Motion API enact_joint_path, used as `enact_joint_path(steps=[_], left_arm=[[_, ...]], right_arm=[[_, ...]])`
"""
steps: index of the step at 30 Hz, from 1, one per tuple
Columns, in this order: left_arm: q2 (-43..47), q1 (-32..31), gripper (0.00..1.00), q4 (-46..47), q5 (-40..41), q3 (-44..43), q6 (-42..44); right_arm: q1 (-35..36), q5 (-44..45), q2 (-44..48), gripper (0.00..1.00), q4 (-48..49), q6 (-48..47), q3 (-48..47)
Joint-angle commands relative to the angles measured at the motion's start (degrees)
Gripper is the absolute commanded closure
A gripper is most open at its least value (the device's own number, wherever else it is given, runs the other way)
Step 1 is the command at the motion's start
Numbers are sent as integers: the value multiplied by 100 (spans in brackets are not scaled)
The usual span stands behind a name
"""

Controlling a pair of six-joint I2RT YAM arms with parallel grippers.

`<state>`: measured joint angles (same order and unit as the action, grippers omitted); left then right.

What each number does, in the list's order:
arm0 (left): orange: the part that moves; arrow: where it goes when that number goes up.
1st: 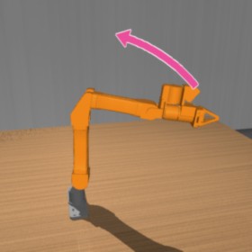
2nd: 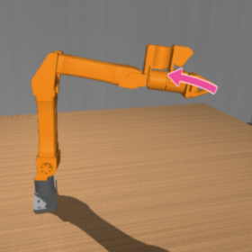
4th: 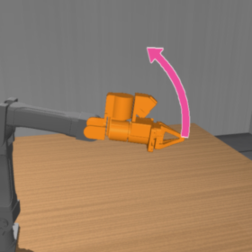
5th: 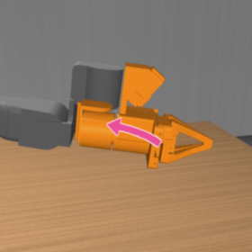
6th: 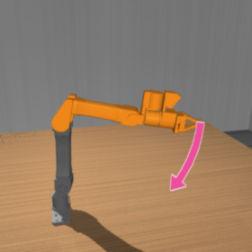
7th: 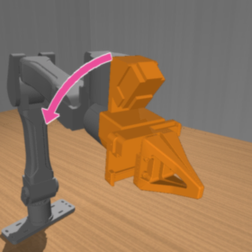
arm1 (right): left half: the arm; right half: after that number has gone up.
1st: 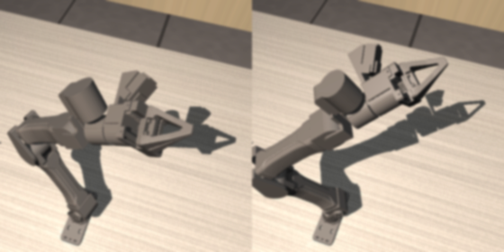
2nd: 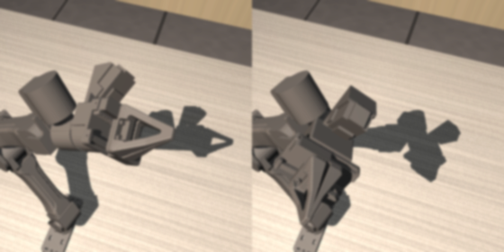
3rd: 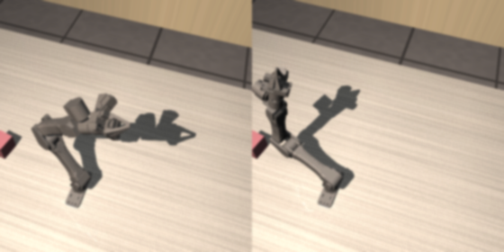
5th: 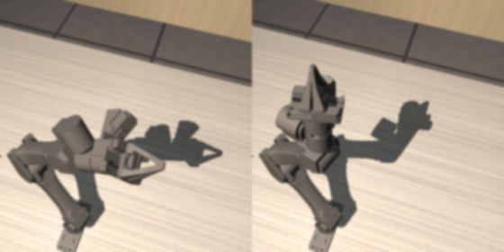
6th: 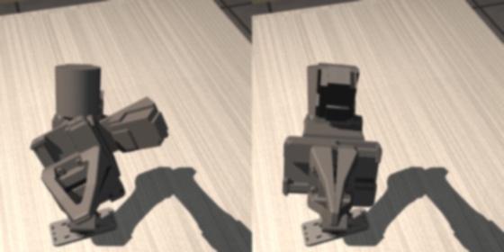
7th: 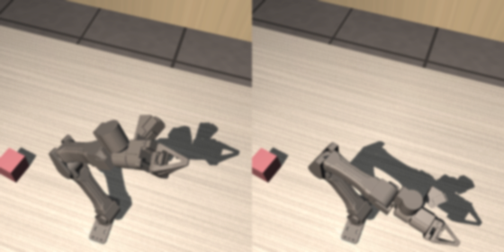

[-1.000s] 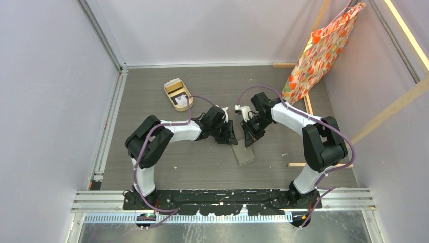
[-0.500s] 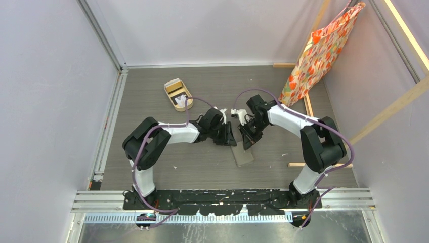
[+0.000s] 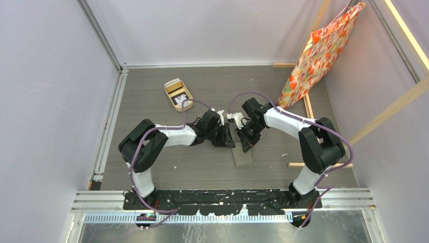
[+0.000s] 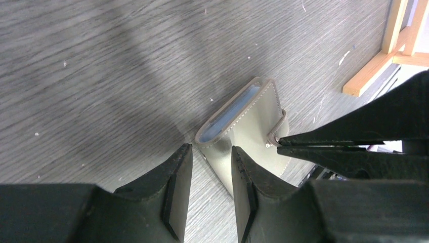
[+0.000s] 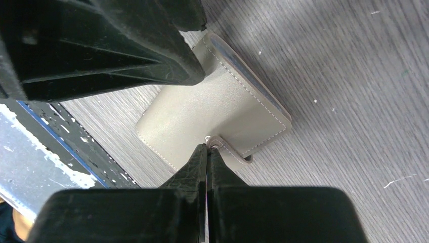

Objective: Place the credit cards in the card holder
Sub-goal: Close the card holder at the center of the board.

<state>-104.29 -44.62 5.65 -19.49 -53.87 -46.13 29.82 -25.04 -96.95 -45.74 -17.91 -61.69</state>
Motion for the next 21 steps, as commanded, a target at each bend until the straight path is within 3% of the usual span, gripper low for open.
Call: enact_joint_path(steps=[1, 21], left_arm=[[482, -20, 64, 374, 54, 128, -45], [2485, -20, 63, 256, 697, 1526, 16]], right_arm=[[118, 243, 273, 99, 177, -53, 68], [608, 771, 351, 98, 377, 89, 157]])
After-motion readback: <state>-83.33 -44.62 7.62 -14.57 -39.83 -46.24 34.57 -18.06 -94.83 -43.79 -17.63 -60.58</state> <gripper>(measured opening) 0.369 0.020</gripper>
